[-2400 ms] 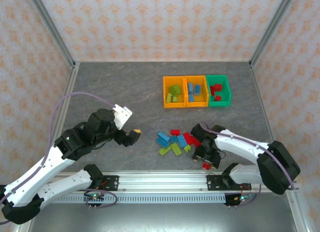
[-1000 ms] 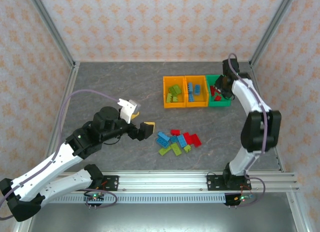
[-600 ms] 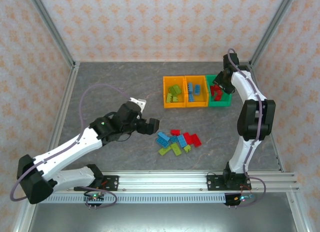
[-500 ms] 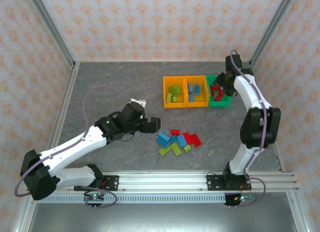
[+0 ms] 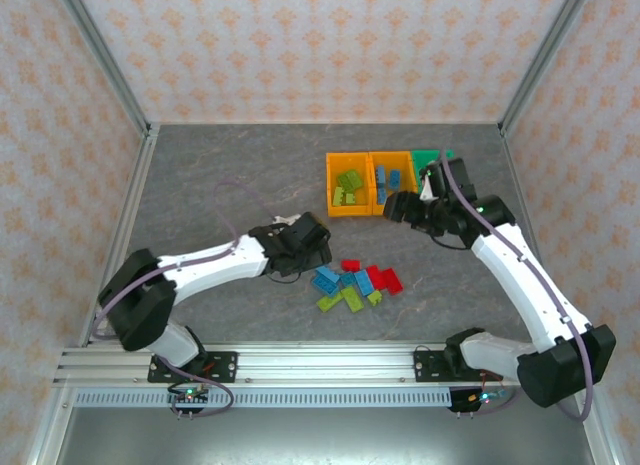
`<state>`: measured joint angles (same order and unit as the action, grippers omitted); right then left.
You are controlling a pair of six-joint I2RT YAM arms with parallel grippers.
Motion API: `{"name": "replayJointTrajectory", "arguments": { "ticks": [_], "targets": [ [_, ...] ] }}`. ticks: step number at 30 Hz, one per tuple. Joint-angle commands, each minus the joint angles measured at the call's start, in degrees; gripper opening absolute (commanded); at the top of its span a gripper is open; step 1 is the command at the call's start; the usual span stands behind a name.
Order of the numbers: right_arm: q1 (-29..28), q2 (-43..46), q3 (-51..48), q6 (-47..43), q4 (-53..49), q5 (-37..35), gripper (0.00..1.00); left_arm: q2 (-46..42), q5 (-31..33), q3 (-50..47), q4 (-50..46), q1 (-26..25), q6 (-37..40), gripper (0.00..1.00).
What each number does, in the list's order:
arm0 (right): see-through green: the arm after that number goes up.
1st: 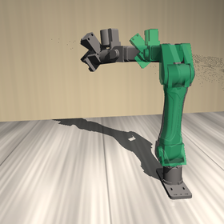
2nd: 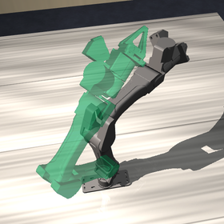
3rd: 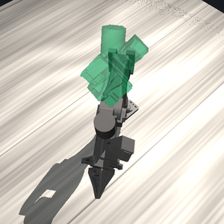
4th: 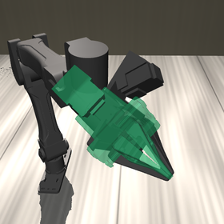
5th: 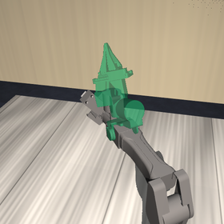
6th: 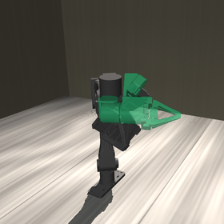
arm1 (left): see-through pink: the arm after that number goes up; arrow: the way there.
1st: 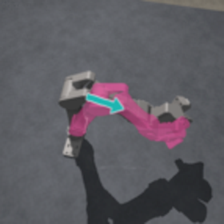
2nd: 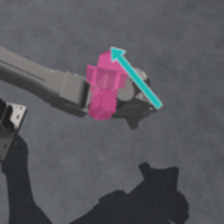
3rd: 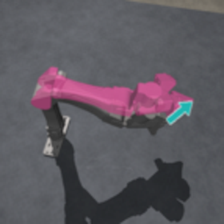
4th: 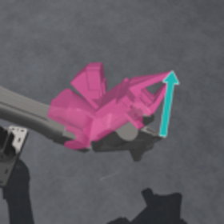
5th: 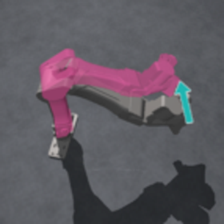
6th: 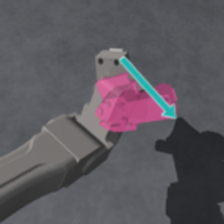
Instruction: Sort the legos into containers by color
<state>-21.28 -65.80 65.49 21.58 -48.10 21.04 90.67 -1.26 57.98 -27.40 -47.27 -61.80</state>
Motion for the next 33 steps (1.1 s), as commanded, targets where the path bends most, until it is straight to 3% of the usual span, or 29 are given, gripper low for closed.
{"name": "replayJointTrajectory", "arguments": {
  "ticks": [1,10,19,27,33],
  "targets": [
    [-0.78,2.25,-1.35,0.87,-3.40,-1.85,0.72,3.70,0.14,1.61,0.54,-0.75,-6.75,0.71],
    [-0.74,1.90,-2.23,0.56,-2.59,-1.75,0.72,9.77,-4.52,2.05,4.35,-0.89,-9.94,0.66],
    [-0.85,0.87,-4.23,1.26,-1.27,-1.51,0.72,11.43,-5.08,5.17,3.85,-0.89,-5.35,0.42],
    [-0.80,1.53,-4.50,1.38,-2.05,-2.57,0.72,10.34,0.74,11.91,-0.43,-0.64,1.68,0.20],
    [-0.79,2.16,-4.58,1.53,-2.43,-2.93,0.72,9.87,2.32,15.08,-2.78,-0.63,5.38,0.14]
  ]
}}
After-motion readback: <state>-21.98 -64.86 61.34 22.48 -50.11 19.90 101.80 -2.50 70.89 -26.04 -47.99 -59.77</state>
